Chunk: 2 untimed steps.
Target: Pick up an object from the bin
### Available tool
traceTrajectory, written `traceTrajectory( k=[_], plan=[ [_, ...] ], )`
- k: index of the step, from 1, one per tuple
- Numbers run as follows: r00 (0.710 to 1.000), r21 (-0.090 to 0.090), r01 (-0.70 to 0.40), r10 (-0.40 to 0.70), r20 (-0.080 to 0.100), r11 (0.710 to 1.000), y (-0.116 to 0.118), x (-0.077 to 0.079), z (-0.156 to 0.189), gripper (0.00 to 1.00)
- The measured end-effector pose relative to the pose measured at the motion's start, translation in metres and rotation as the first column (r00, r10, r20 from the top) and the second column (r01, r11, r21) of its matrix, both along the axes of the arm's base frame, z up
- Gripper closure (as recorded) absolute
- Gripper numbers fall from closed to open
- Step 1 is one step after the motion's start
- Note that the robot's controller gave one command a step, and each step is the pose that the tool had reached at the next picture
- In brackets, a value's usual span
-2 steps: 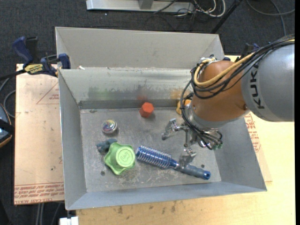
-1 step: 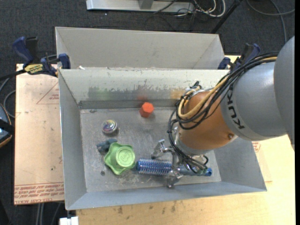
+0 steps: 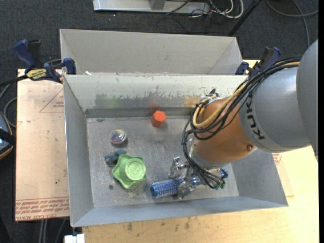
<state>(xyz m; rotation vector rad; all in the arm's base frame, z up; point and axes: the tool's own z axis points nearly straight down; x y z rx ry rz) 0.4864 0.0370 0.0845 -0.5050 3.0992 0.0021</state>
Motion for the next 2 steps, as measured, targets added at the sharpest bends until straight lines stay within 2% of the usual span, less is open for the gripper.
traceTrajectory(
  k=[1, 2],
  plan=[
    [0.999, 0.000, -0.053, 0.053, 0.006, 0.999, 0.013, 0.006, 0.103, 1.00],
    [0.998, 0.000, -0.062, 0.062, 0.003, 0.998, 0.020, 0.005, 0.134, 1.00]
  ],
)
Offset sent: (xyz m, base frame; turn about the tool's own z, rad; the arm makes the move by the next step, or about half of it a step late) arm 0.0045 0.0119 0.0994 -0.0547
